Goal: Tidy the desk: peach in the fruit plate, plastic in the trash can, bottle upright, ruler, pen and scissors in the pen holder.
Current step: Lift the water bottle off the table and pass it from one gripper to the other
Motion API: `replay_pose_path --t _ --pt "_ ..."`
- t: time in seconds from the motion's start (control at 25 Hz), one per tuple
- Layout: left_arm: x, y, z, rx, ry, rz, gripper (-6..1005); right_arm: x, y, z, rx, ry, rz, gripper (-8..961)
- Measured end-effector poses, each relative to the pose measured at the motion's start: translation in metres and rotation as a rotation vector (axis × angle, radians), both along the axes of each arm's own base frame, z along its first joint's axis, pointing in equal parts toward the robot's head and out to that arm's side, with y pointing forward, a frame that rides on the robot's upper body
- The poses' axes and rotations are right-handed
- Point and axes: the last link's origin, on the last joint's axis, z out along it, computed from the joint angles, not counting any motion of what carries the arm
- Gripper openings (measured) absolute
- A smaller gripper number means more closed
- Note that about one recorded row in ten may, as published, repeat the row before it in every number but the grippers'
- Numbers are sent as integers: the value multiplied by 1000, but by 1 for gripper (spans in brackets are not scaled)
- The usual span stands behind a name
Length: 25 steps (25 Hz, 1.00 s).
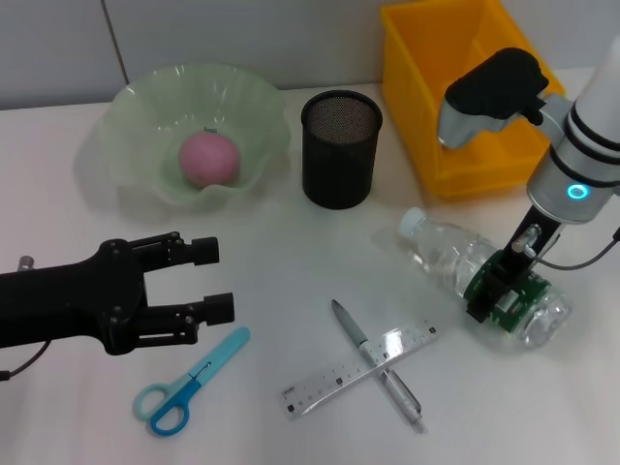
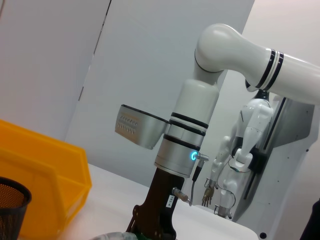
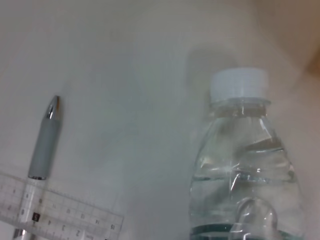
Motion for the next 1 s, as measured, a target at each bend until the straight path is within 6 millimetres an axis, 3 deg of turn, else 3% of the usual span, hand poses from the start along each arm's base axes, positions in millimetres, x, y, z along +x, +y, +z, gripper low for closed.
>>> replay_pose_path --t 0.4,1.0 --pt "-1 0 1 5 0 2 799 -4 2 0 2 -15 26 771" --pt "1 5 3 55 -53 41 798 -38 2 26 51 138 123 771"
